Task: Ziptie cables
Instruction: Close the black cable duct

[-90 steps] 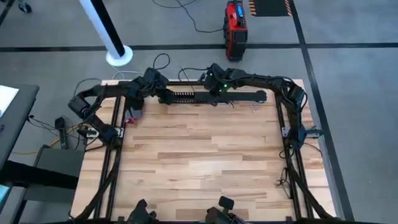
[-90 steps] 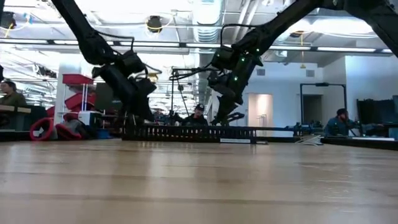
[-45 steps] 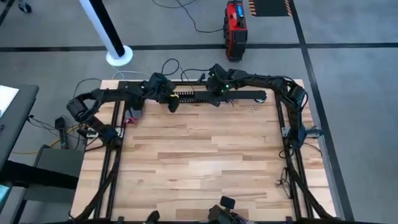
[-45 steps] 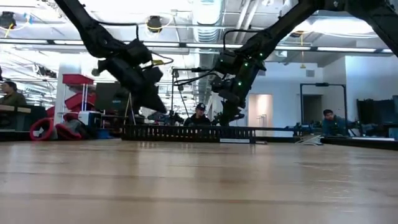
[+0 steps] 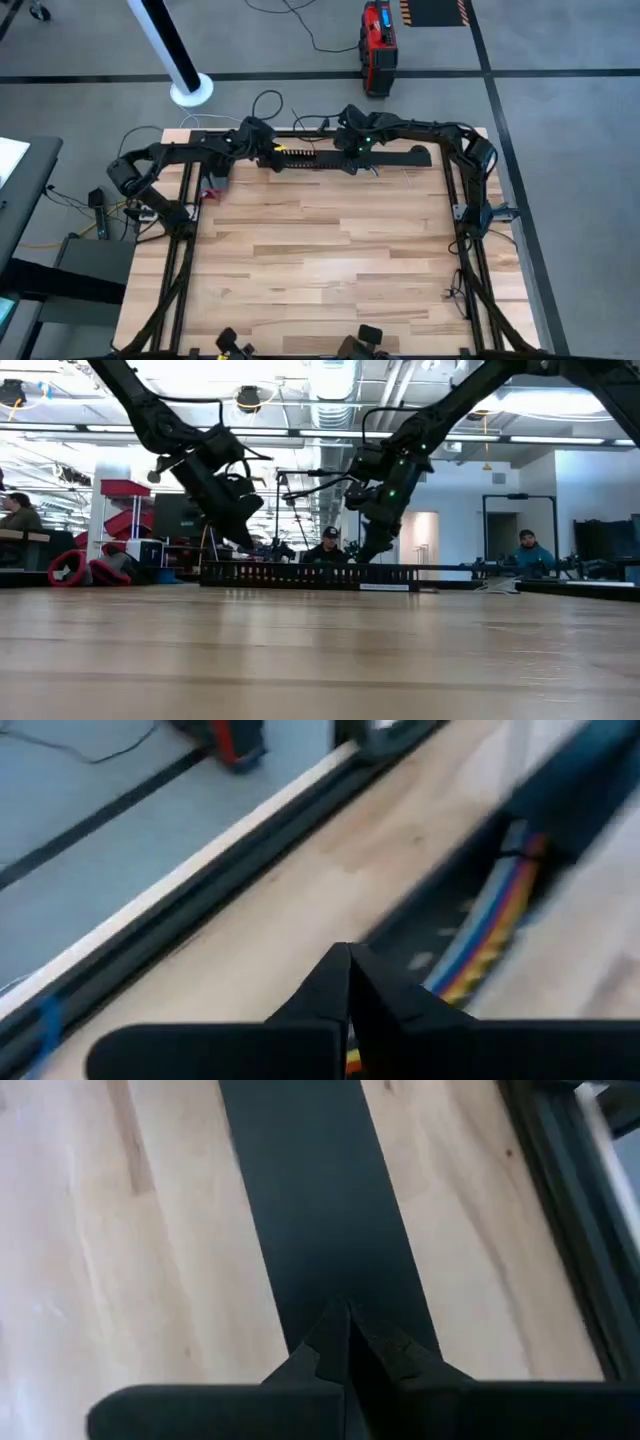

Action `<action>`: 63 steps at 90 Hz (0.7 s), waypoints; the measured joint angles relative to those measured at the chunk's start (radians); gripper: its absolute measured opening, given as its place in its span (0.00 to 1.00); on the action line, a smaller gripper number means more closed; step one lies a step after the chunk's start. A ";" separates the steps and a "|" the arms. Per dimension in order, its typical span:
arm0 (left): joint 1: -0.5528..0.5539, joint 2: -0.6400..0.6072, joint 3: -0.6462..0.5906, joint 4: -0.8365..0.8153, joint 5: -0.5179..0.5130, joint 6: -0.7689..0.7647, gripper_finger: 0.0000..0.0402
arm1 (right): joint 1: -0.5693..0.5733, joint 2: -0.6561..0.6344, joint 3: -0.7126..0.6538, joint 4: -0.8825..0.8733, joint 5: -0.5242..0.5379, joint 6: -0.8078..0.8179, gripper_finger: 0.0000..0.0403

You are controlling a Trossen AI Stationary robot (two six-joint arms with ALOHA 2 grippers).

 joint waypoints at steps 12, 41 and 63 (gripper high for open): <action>0.043 -0.002 0.000 -0.073 -0.080 -0.002 0.00 | 0.007 0.002 -0.001 -0.001 0.002 -0.010 0.00; 0.088 0.013 -0.012 -0.278 -0.068 -0.110 0.00 | 0.002 0.004 -0.003 -0.001 -0.013 -0.028 0.00; 0.059 -0.021 -0.010 -0.301 -0.038 -0.191 0.00 | -0.013 0.005 -0.004 -0.002 -0.031 -0.028 0.00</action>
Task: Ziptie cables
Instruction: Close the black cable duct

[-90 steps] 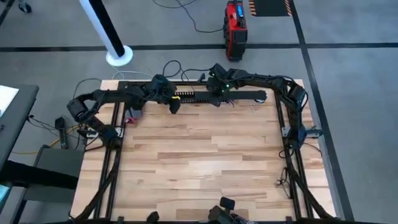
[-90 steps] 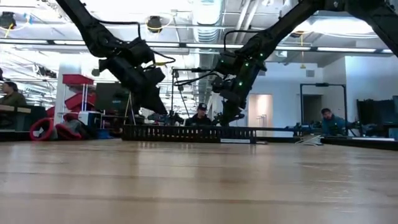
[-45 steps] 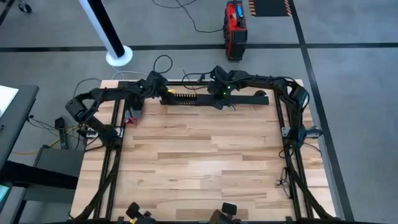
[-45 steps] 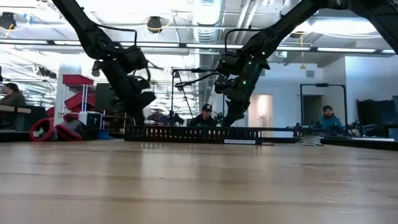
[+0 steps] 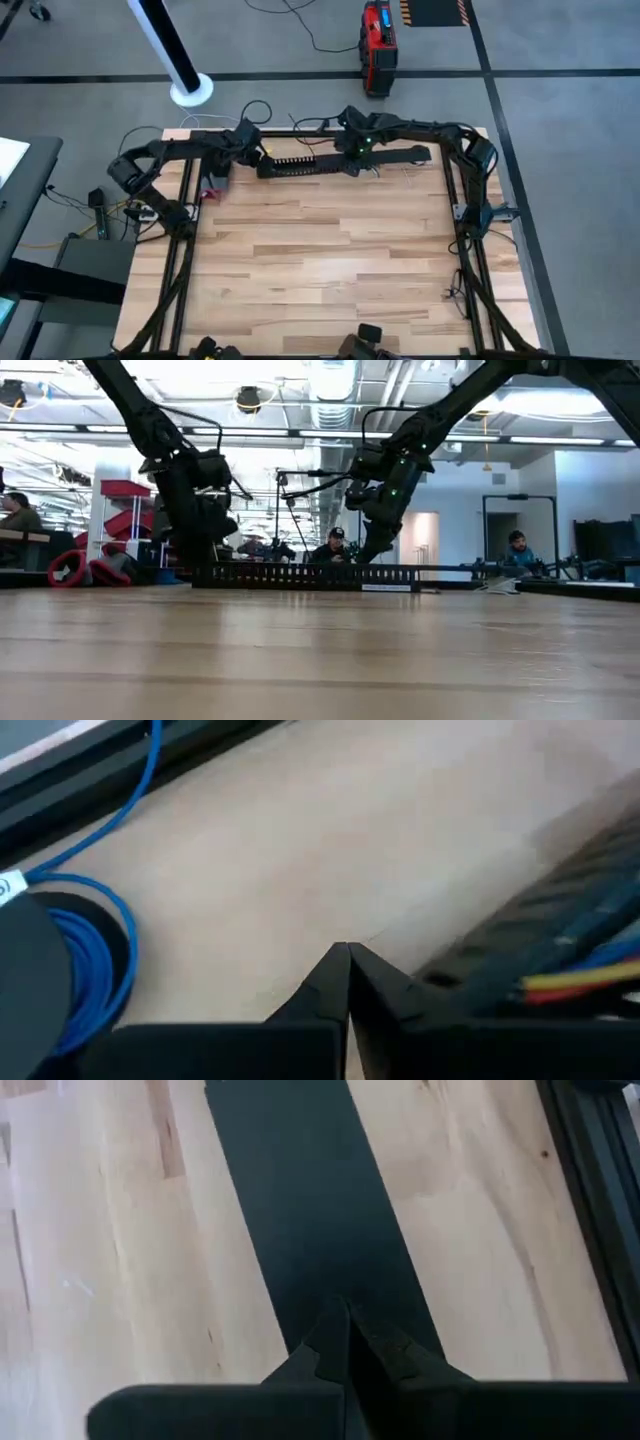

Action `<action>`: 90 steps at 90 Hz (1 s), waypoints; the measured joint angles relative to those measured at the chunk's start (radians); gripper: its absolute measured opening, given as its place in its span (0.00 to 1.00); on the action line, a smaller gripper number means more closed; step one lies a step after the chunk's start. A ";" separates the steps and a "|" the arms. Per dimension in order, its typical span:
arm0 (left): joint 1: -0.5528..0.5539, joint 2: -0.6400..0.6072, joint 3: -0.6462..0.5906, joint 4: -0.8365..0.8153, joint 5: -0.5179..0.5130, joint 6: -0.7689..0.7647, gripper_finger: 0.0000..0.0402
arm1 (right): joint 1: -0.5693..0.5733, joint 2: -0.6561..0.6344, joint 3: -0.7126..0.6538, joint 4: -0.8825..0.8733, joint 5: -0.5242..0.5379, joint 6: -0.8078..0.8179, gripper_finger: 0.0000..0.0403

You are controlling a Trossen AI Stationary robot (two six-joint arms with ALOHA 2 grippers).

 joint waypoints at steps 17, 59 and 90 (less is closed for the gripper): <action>-0.001 -0.089 0.005 -0.115 -0.023 -0.088 0.00 | -0.002 0.000 0.000 0.001 -0.005 0.000 0.00; -0.057 -0.095 -0.123 -0.017 0.041 -0.266 0.00 | -0.002 0.000 0.000 0.016 -0.020 -0.007 0.00; -0.057 -0.001 -0.127 -0.017 0.040 -0.261 0.00 | -0.008 0.000 0.000 0.015 -0.021 -0.007 0.00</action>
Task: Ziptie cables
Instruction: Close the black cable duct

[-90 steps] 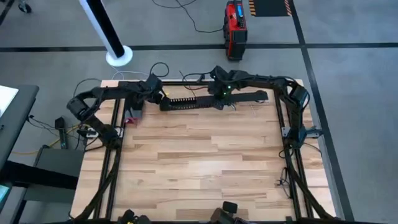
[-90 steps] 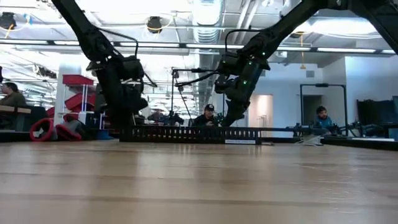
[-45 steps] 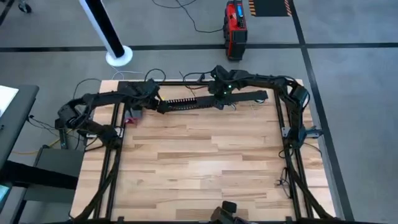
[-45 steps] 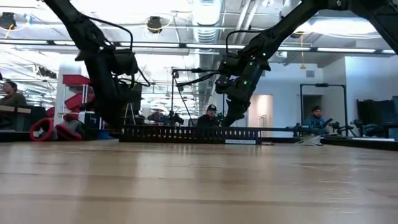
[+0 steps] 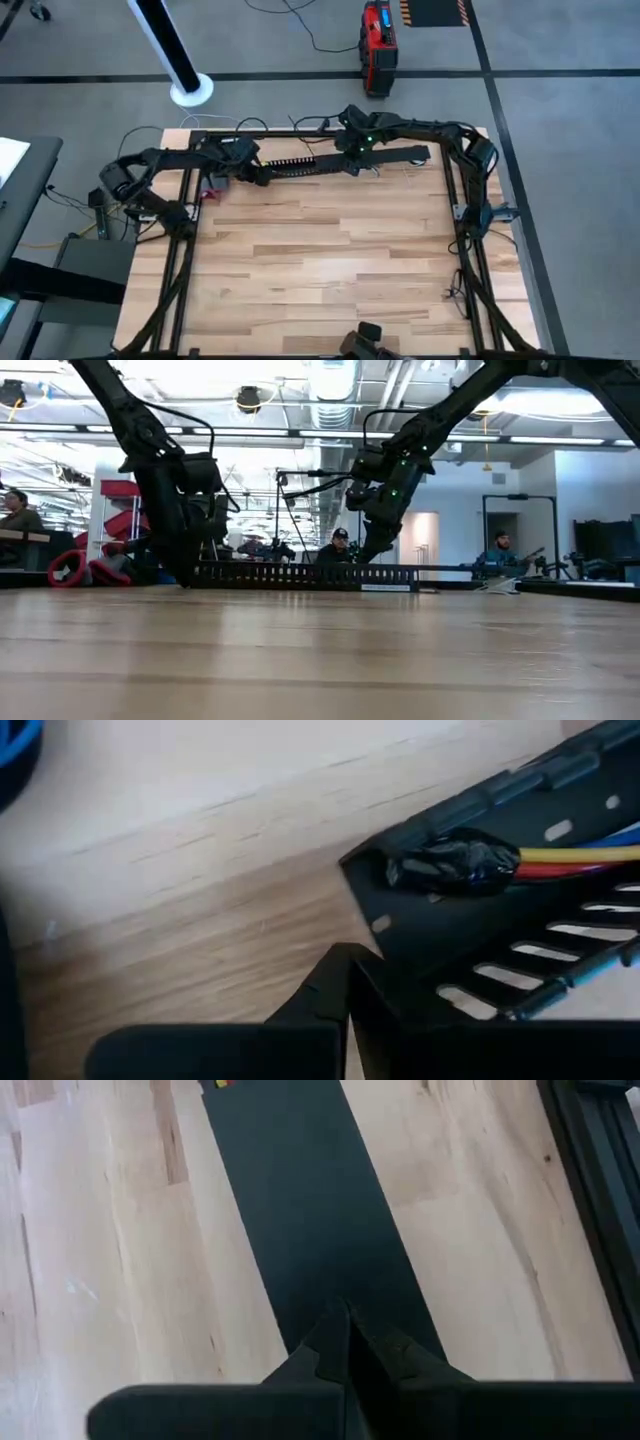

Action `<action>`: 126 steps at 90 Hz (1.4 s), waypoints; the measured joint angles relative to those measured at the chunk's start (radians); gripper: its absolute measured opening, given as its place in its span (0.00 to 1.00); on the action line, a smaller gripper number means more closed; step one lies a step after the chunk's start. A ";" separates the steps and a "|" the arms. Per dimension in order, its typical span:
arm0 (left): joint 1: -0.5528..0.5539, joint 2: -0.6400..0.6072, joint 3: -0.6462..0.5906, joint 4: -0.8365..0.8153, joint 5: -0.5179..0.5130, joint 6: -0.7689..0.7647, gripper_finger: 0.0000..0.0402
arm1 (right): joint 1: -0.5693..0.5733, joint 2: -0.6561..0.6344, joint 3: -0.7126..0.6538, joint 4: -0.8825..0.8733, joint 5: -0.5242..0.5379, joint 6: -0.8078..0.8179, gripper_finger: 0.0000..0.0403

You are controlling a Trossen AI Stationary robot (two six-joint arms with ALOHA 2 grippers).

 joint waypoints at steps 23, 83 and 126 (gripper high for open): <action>0.012 0.037 0.000 0.095 0.002 0.025 0.00 | 0.012 0.000 0.000 -0.003 0.001 0.000 0.00; 0.043 0.045 0.000 0.165 0.005 0.097 0.00 | 0.007 -0.070 0.067 -0.097 0.030 0.020 0.00; 0.043 0.045 0.000 0.187 0.026 0.121 0.00 | 0.015 0.045 0.076 -0.099 0.067 0.000 0.00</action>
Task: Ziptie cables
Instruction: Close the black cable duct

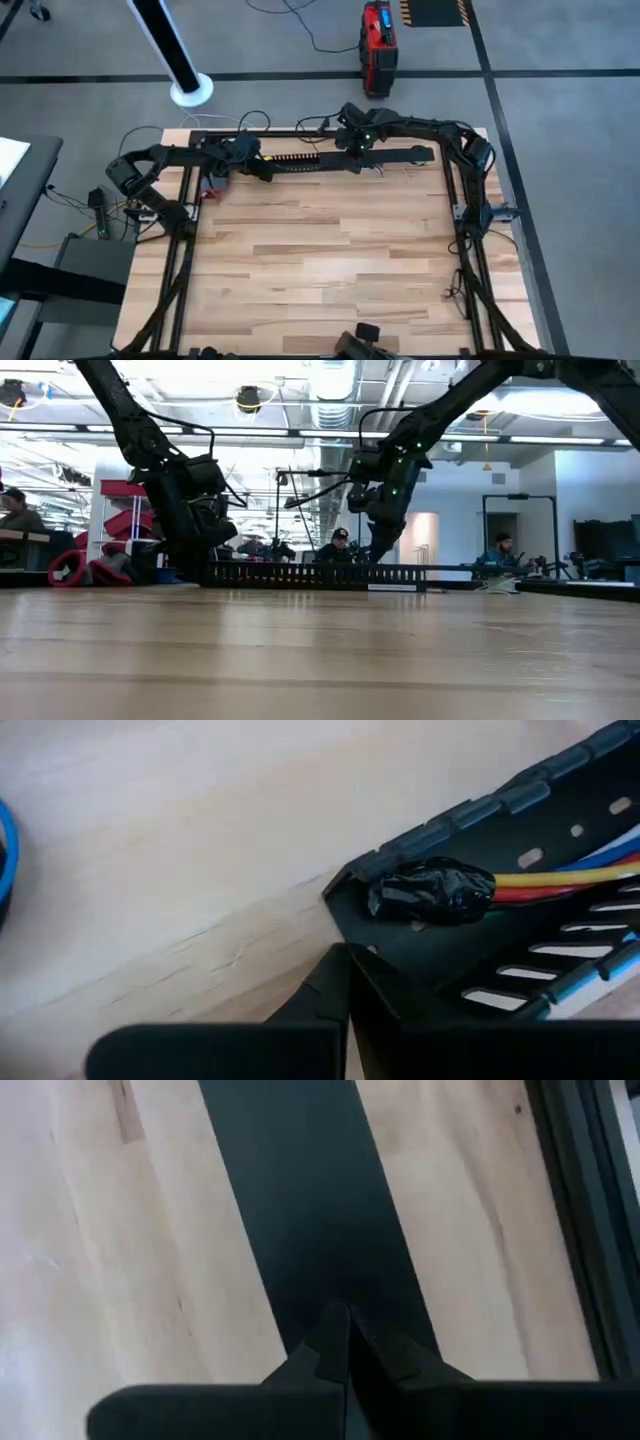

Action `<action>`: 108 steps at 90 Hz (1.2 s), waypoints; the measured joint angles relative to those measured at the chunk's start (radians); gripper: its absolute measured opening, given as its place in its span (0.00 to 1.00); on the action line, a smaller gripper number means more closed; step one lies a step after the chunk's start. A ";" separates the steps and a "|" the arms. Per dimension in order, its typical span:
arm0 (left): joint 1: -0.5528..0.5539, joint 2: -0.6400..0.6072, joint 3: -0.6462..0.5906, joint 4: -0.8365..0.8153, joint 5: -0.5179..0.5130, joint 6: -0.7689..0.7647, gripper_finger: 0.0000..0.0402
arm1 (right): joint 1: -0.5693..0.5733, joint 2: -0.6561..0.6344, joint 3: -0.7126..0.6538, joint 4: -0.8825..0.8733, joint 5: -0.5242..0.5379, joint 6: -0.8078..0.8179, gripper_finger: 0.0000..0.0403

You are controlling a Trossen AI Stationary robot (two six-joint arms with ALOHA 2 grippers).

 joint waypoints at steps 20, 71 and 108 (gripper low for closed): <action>0.000 0.002 -0.002 0.020 0.002 0.029 0.00 | 0.003 0.003 0.011 0.017 -0.018 0.000 0.00; -0.001 0.040 0.001 0.057 0.014 0.067 0.00 | -0.007 -0.089 0.009 0.158 -0.172 0.033 0.00; -0.002 0.040 0.001 0.054 0.021 0.086 0.00 | 0.007 -0.089 0.009 0.398 -0.222 -0.001 0.22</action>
